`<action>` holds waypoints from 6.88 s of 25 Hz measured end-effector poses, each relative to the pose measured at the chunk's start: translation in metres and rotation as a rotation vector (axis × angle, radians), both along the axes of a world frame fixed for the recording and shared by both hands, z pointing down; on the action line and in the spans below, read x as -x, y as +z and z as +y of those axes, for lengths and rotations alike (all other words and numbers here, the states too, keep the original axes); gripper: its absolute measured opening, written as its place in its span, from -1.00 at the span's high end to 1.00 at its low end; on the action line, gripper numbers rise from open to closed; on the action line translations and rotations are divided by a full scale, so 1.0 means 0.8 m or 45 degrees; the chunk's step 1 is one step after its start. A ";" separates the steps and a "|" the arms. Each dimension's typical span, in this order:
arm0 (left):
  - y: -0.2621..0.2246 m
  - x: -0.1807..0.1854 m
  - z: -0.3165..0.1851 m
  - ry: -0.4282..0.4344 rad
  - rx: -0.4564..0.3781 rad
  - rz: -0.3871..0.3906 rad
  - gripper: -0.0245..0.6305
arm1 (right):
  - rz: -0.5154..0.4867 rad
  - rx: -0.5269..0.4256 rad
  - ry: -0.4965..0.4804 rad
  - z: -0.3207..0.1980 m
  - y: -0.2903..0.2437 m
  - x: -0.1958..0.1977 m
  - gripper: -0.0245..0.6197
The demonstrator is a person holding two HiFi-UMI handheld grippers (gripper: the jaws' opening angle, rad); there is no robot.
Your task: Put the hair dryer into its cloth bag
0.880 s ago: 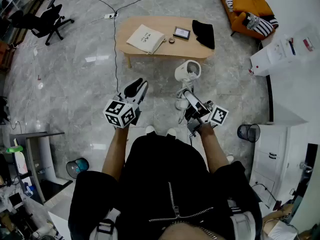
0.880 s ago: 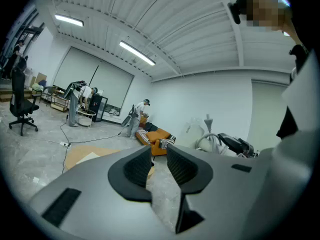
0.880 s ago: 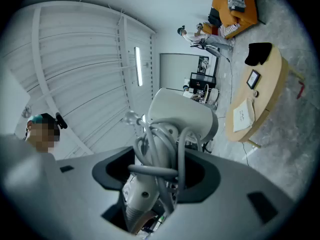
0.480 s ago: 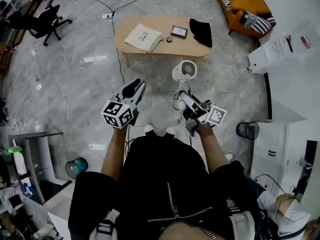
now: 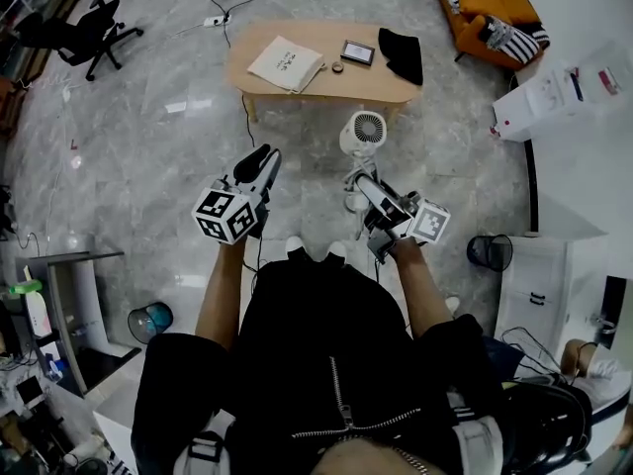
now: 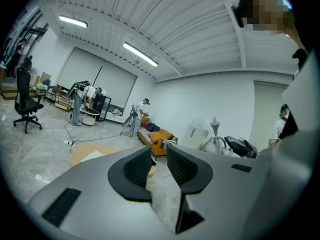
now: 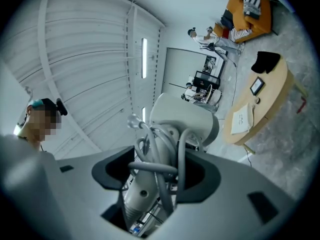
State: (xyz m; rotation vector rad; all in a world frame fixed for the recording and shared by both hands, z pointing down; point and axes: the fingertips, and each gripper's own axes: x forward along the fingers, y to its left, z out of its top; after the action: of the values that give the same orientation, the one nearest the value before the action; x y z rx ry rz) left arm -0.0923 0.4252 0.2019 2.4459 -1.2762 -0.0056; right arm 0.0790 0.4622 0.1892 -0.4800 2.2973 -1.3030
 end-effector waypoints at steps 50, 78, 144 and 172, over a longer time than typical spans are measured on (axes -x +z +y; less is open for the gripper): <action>0.030 0.037 -0.057 0.146 0.052 0.041 0.63 | 0.002 0.052 0.085 -0.045 0.017 0.070 0.11; 0.027 -0.033 -0.227 0.114 0.093 0.010 0.63 | 0.003 0.065 0.011 -0.227 0.018 0.012 0.11; 0.092 -0.028 -0.494 0.139 0.234 -0.005 0.63 | 0.007 0.172 0.028 -0.504 0.062 0.016 0.11; 0.217 -0.045 -0.654 0.150 0.394 -0.099 0.63 | 0.101 0.215 -0.019 -0.681 0.122 0.000 0.11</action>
State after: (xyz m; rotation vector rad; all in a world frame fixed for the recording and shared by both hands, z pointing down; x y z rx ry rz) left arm -0.0563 -0.0979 0.3757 2.2654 -1.0709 0.2994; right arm 0.0786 -0.0825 0.2866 -0.5814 2.2682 -1.5190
